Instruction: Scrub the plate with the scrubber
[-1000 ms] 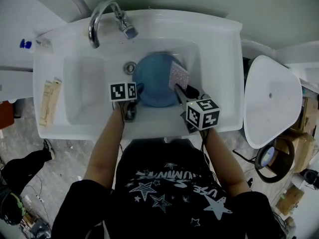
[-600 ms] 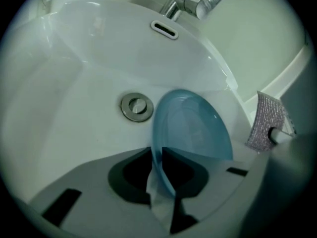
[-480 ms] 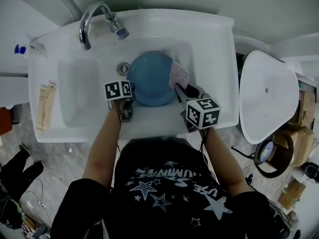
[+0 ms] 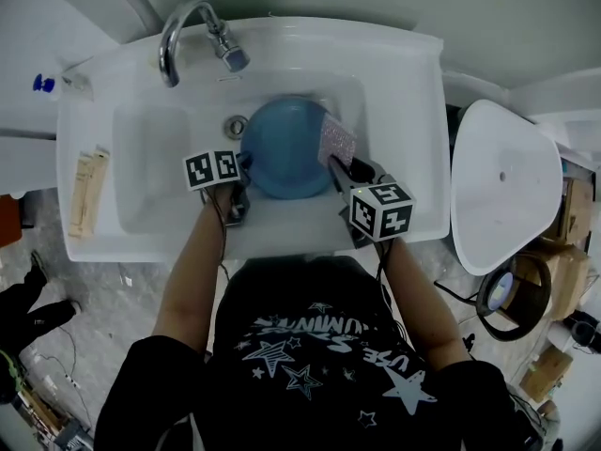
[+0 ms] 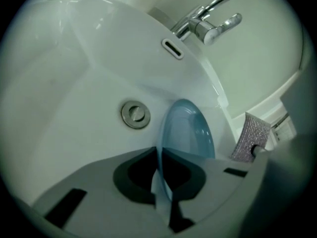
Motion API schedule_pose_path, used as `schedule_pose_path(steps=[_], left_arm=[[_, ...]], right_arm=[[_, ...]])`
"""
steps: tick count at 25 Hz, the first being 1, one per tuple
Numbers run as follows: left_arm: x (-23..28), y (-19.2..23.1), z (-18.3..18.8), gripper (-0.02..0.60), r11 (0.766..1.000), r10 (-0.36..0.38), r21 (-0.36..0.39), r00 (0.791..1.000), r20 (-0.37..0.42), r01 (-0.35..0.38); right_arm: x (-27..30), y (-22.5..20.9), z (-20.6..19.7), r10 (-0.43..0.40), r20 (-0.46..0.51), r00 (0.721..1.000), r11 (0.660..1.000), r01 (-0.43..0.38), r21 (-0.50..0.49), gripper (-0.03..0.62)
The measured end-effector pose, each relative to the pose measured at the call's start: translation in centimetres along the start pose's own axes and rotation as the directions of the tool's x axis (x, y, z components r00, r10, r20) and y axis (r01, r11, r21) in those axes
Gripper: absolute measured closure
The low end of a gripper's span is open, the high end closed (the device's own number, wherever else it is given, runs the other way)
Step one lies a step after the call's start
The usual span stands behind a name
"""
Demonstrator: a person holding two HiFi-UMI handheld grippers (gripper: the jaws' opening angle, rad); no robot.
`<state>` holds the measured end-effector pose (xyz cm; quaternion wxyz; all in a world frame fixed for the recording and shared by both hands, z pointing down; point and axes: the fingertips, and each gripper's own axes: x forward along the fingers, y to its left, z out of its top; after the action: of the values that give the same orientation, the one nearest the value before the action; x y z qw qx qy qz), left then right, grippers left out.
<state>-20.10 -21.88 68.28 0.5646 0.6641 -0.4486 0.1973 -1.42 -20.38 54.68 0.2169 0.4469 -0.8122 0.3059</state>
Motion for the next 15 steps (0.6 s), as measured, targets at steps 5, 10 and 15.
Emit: schedule_pose_path(steps=[5,10,15], left_arm=[[-0.8,-0.6,0.8,0.555,0.999,0.011,0.044,0.999,0.03,-0.012],[-2.3,-1.2,1.7,0.554,0.999,0.012,0.042,0.998,0.063,-0.015],[-4.2,-3.3,3.3,0.554,1.0,-0.02,-0.003,0.992,0.125,0.021]], right_arm=[[-0.2,0.5,0.4,0.013,0.008,1.0,1.0,-0.013,-0.018,0.513],[-0.6,0.8,1.4,0.031,0.019,0.999,0.998,-0.03,-0.048,0.513],[-0.5,0.9,2.9,0.064,0.008,0.998,0.986,-0.062,-0.152,0.513]])
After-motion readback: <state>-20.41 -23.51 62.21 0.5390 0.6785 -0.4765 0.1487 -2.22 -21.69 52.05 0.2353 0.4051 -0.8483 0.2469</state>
